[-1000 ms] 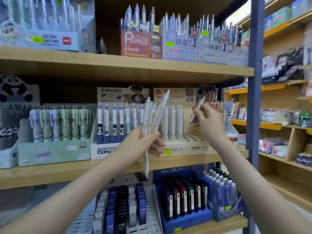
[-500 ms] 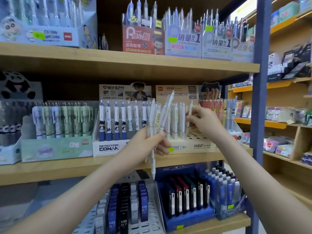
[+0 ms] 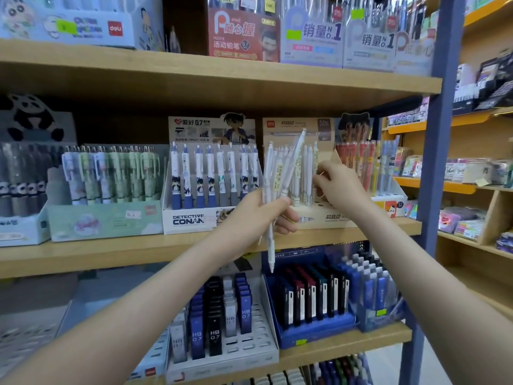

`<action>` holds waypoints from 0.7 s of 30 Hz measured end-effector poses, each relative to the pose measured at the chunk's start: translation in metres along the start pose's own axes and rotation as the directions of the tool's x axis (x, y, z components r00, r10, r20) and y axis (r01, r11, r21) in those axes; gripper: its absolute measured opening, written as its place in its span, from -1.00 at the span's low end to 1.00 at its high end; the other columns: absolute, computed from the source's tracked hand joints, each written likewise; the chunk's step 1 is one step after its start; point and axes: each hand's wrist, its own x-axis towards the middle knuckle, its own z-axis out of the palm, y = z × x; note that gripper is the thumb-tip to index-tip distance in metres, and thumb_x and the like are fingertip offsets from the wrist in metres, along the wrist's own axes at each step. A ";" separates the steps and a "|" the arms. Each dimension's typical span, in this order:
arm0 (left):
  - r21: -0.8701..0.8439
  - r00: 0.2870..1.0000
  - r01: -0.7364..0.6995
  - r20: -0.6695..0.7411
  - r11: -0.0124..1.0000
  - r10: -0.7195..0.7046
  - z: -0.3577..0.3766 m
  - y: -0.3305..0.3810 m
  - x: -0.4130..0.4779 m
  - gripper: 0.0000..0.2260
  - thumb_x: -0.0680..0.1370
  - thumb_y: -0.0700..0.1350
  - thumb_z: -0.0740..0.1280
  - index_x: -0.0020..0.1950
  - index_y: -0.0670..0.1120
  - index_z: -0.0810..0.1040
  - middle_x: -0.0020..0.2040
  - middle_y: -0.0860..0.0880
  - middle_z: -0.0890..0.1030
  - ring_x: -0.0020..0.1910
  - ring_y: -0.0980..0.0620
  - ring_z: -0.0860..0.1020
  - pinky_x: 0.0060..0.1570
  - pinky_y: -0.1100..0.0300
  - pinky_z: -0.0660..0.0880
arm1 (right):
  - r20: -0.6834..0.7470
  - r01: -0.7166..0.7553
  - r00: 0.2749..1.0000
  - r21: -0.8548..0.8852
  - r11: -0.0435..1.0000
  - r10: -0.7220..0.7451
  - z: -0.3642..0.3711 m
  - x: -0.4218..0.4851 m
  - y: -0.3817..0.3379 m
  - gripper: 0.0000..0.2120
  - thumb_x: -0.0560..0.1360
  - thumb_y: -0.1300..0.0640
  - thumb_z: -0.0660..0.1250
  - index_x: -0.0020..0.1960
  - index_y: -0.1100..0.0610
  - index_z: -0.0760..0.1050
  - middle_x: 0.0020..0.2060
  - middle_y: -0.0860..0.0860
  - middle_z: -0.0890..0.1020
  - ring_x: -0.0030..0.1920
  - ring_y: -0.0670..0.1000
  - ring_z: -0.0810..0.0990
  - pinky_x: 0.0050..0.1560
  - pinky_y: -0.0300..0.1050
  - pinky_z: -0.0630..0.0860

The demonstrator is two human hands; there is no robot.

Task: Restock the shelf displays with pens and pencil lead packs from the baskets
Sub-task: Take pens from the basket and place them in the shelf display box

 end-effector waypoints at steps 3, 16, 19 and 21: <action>0.000 1.000 -0.002 -0.005 1.000 0.002 -0.001 -0.002 0.001 -0.83 0.64 -0.16 0.19 0.10 -0.24 0.48 -0.19 -0.09 0.65 -0.27 0.04 0.64 -0.16 0.21 0.61 | 0.014 -0.018 1.000 -0.038 0.999 0.018 0.001 0.002 0.001 -0.87 0.58 0.18 0.20 -0.05 0.23 0.47 -0.23 0.11 0.58 -0.28 0.06 0.52 -0.37 -0.14 0.40; -0.045 0.999 0.000 -0.044 0.999 -0.002 -0.002 -0.005 -0.003 -0.84 0.63 -0.16 0.20 0.12 -0.23 0.48 -0.23 -0.05 0.66 -0.28 0.05 0.64 -0.20 0.23 0.60 | -0.012 -0.084 0.996 0.163 0.983 0.087 0.006 -0.005 0.006 -0.86 0.57 0.16 0.26 0.00 0.23 0.54 -0.22 0.10 0.61 -0.18 0.11 0.59 -0.12 0.02 0.57; -0.048 0.998 0.003 -0.059 0.999 -0.006 -0.005 -0.008 -0.002 -0.81 0.63 -0.15 0.22 0.13 -0.25 0.49 -0.23 -0.05 0.67 -0.27 0.05 0.64 -0.19 0.23 0.60 | -0.004 -0.097 0.995 0.216 0.972 0.100 0.006 -0.005 0.008 -0.89 0.57 0.18 0.26 -0.03 0.18 0.54 -0.25 0.07 0.59 -0.26 0.05 0.57 -0.26 -0.11 0.53; -0.054 0.998 0.006 -0.062 0.999 -0.009 -0.006 -0.010 -0.001 -0.79 0.62 -0.14 0.22 0.13 -0.27 0.49 -0.23 -0.06 0.67 -0.26 0.05 0.64 -0.18 0.23 0.60 | 0.006 -0.099 0.995 0.208 0.973 0.100 0.004 -0.003 0.009 -0.91 0.57 0.17 0.27 -0.05 0.16 0.53 -0.27 0.06 0.60 -0.31 0.00 0.56 -0.31 -0.20 0.46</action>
